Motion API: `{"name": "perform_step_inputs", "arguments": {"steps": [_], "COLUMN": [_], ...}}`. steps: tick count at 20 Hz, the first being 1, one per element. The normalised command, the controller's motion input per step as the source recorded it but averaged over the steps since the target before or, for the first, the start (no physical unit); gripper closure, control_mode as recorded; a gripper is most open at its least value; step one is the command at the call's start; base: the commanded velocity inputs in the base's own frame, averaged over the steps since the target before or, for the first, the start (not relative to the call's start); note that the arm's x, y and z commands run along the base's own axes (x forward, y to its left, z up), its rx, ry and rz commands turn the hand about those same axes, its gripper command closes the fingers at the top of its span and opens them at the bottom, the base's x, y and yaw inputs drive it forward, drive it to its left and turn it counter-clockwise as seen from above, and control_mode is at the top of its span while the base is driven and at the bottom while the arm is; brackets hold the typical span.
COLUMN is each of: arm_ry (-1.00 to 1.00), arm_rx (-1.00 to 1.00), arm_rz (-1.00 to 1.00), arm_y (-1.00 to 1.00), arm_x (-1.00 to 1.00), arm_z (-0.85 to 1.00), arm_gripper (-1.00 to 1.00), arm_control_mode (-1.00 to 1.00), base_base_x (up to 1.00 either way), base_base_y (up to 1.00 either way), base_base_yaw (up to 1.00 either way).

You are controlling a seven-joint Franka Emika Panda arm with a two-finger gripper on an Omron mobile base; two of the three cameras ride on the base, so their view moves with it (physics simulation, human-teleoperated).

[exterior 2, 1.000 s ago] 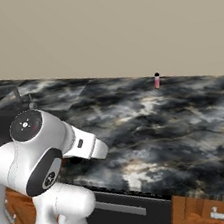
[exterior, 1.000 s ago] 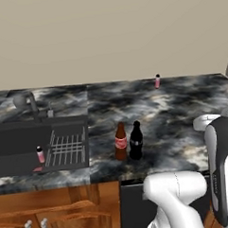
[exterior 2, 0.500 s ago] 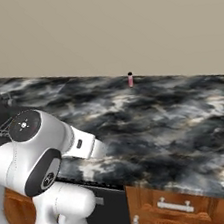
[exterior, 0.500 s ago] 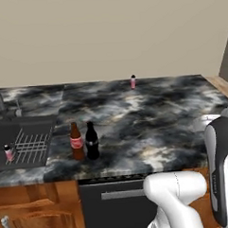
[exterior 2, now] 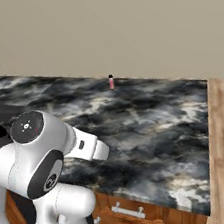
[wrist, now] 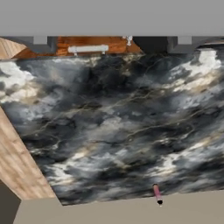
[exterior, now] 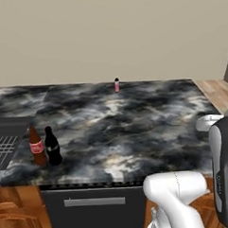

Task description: Place the large bottle from the dining counter next to the other large bottle outside the sink, and place the small bottle from the dining counter next to the other small bottle inside the sink.

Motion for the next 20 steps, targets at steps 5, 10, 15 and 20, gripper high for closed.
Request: {"name": "perform_step_inputs", "arguments": {"steps": [5,10,15,20], "arm_ry": [0.00,0.00,0.00,0.00], "arm_rx": [0.00,0.00,0.00,0.00], "arm_rz": [0.00,0.00,0.00,0.00], "arm_y": [0.00,0.00,0.00,0.00], "arm_x": [0.00,0.00,0.00,0.00], "arm_z": [0.00,0.00,0.00,0.00], "arm_gripper": [-1.00,-1.00,-1.00,-1.00], "arm_control_mode": [1.00,1.00,1.00,1.00], "base_base_x": [0.74,0.64,0.19,0.06], "base_base_y": [-0.30,-0.23,-0.51,-0.29], "base_base_yaw": [0.26,0.31,0.31,0.42]}}
